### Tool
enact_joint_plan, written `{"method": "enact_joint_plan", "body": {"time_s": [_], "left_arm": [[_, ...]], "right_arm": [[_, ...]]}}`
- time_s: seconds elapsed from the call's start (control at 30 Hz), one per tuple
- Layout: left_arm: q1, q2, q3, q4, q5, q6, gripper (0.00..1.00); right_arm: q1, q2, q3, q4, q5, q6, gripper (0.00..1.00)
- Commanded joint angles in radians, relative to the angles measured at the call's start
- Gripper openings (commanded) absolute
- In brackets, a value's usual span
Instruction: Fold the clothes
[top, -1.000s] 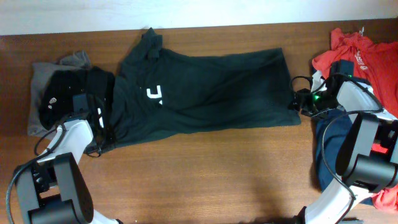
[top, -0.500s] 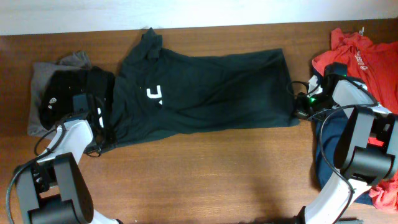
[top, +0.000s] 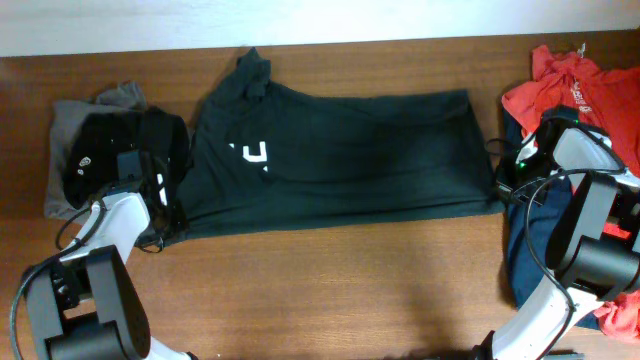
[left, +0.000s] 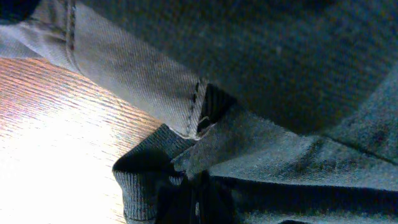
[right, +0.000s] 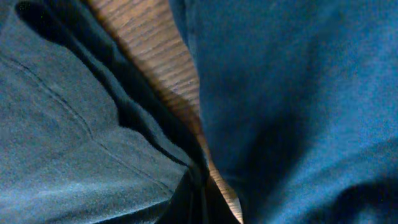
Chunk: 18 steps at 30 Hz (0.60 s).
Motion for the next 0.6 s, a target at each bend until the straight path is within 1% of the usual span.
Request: {"method": "enact_joint_plan", "body": {"time_s": [0.0, 0.17, 0.23, 0.3, 0.33, 0.37, 0.4, 0.43, 0.47, 0.5, 0.57], "left_arm": [[0.013, 0.008, -0.015, -0.038, -0.02, -0.009, 0.0], [0.013, -0.002, 0.002, -0.109, -0.019, 0.006, 0.0], [0.013, -0.015, 0.013, -0.128, -0.014, 0.006, 0.02], [0.013, -0.03, 0.032, -0.153, 0.005, 0.006, 0.17], [0.013, -0.046, 0.055, -0.182, 0.025, 0.006, 0.3], [0.013, -0.053, 0.065, -0.195, 0.032, 0.006, 0.4], [0.013, -0.078, 0.108, -0.247, 0.059, 0.006, 0.65], [0.013, -0.089, 0.129, -0.271, 0.068, 0.006, 0.71], [0.013, -0.1, 0.156, -0.298, 0.08, 0.006, 0.74], [0.013, -0.112, 0.19, -0.328, 0.099, 0.006, 0.77], [0.013, -0.129, 0.248, -0.366, 0.148, 0.006, 0.82]], "right_arm": [[-0.021, 0.044, -0.004, -0.016, 0.196, 0.011, 0.04], [-0.023, 0.044, 0.041, -0.099, 0.22, 0.026, 0.04], [-0.025, 0.044, 0.077, -0.146, 0.22, 0.059, 0.17], [-0.025, 0.044, 0.127, -0.191, 0.219, 0.07, 0.23], [-0.025, 0.042, 0.163, -0.219, 0.219, 0.076, 0.28], [-0.025, 0.042, 0.185, -0.234, 0.219, 0.076, 0.31], [-0.026, 0.036, 0.254, -0.278, 0.219, 0.078, 0.39], [-0.029, 0.033, 0.288, -0.3, 0.219, 0.091, 0.43], [-0.031, 0.031, 0.333, -0.326, 0.211, 0.094, 0.46], [-0.031, 0.029, 0.37, -0.347, 0.199, 0.093, 0.49], [-0.031, 0.028, 0.453, -0.389, 0.174, 0.093, 0.54]]}}
